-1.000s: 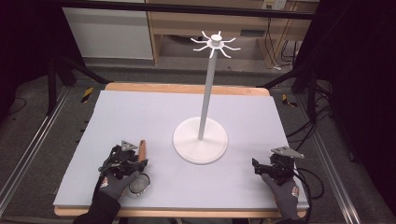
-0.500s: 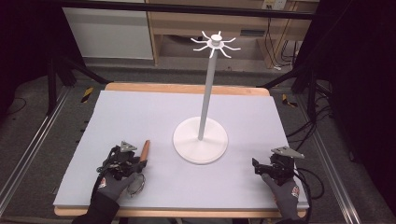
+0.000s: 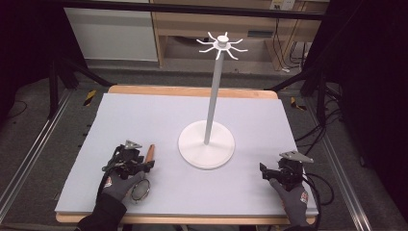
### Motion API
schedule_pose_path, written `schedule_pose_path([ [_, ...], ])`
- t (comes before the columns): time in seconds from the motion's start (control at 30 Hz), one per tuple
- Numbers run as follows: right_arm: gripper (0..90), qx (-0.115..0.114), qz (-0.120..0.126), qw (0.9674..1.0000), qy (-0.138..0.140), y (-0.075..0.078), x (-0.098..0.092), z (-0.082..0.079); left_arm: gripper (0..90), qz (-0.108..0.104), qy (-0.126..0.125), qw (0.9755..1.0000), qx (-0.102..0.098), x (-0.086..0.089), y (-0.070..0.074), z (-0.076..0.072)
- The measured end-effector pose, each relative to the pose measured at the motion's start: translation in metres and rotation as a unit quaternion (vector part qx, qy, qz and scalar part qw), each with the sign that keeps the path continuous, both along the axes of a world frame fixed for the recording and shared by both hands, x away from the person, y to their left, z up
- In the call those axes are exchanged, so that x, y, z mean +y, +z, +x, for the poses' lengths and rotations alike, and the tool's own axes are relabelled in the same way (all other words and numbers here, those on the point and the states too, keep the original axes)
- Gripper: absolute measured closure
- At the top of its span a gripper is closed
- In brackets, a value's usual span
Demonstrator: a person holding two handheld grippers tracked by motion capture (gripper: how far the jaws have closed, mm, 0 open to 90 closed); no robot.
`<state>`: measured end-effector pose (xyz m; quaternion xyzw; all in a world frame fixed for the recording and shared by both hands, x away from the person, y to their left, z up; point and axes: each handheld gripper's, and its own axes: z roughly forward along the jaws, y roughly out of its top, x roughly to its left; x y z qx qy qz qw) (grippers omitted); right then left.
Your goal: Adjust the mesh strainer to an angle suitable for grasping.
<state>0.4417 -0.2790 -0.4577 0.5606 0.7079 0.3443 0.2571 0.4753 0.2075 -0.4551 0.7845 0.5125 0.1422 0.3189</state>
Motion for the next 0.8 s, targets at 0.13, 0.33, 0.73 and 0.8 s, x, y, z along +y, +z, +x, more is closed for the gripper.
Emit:
schedule_pose_path([
  [0.13,9.5,0.000,0.002,1.0000,-0.001,0.000,0.000,0.000,52.2,0.016,0.005,0.9998,0.007,-0.006,-0.003,0.007],
  [0.33,9.5,0.000,0.001,1.0000,0.000,0.000,-0.001,0.000,54.6,0.022,0.010,0.9996,0.011,-0.010,-0.009,0.009],
  [0.73,9.5,0.001,0.002,1.0000,0.001,0.000,0.000,0.000,62.2,0.023,-0.031,0.9992,0.013,-0.011,-0.005,-0.002],
  [0.8,9.5,0.002,0.003,1.0000,-0.001,0.000,0.000,0.000,63.0,0.019,-0.038,0.9990,0.015,-0.013,-0.005,-0.005],
])
